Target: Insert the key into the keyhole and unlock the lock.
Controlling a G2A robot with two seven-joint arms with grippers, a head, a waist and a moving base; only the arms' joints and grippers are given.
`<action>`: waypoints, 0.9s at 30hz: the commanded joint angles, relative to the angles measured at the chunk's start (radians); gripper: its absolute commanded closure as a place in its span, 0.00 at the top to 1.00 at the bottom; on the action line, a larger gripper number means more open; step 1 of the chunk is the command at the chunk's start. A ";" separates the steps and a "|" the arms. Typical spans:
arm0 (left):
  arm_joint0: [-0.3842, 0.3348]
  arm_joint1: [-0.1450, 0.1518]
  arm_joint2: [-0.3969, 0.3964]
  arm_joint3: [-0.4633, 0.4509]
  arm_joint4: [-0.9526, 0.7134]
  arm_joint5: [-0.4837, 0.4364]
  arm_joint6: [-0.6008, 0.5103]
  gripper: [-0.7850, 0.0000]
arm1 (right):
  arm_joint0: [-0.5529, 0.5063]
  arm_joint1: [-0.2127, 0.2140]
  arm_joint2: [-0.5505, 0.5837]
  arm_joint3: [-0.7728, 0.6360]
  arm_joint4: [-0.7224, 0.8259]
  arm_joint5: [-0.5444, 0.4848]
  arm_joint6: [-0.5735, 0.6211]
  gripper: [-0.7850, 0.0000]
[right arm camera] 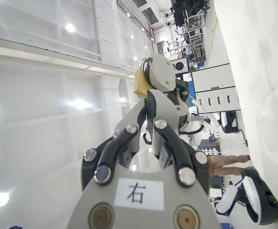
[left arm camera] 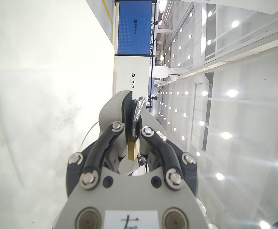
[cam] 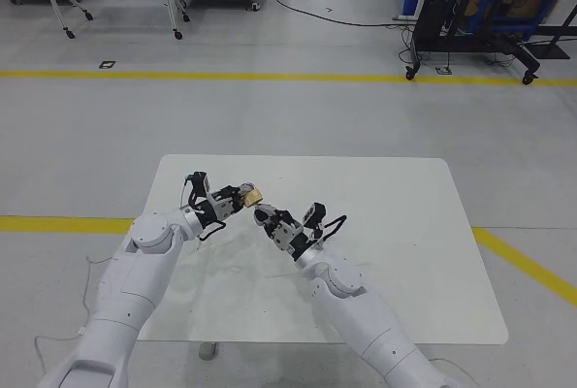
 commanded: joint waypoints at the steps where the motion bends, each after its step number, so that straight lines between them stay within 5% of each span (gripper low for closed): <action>1: -0.002 0.000 0.001 0.000 0.008 -0.020 -0.002 0.00 | 0.004 -0.003 0.011 0.015 0.093 0.034 0.054 0.00; 9: 0.000 0.003 0.001 -0.010 0.041 -0.089 -0.010 0.00 | 0.038 -0.009 0.057 0.121 0.326 0.144 0.240 0.00; 16: 0.001 0.005 -0.004 -0.010 0.045 -0.115 -0.010 0.00 | 0.064 -0.012 0.056 0.165 0.293 0.103 0.254 0.00; 19: 0.001 0.006 -0.005 -0.010 0.046 -0.119 -0.007 0.00 | 0.061 -0.009 0.052 0.152 0.235 0.058 0.242 0.45; 22: -0.001 0.006 -0.004 -0.004 0.044 -0.104 -0.009 0.00 | 0.052 -0.002 0.051 0.123 0.117 -0.022 0.179 1.00; 27: -0.011 0.004 0.009 0.010 0.047 -0.067 -0.025 0.00 | -0.006 0.020 0.074 0.008 -0.127 -0.139 0.029 1.00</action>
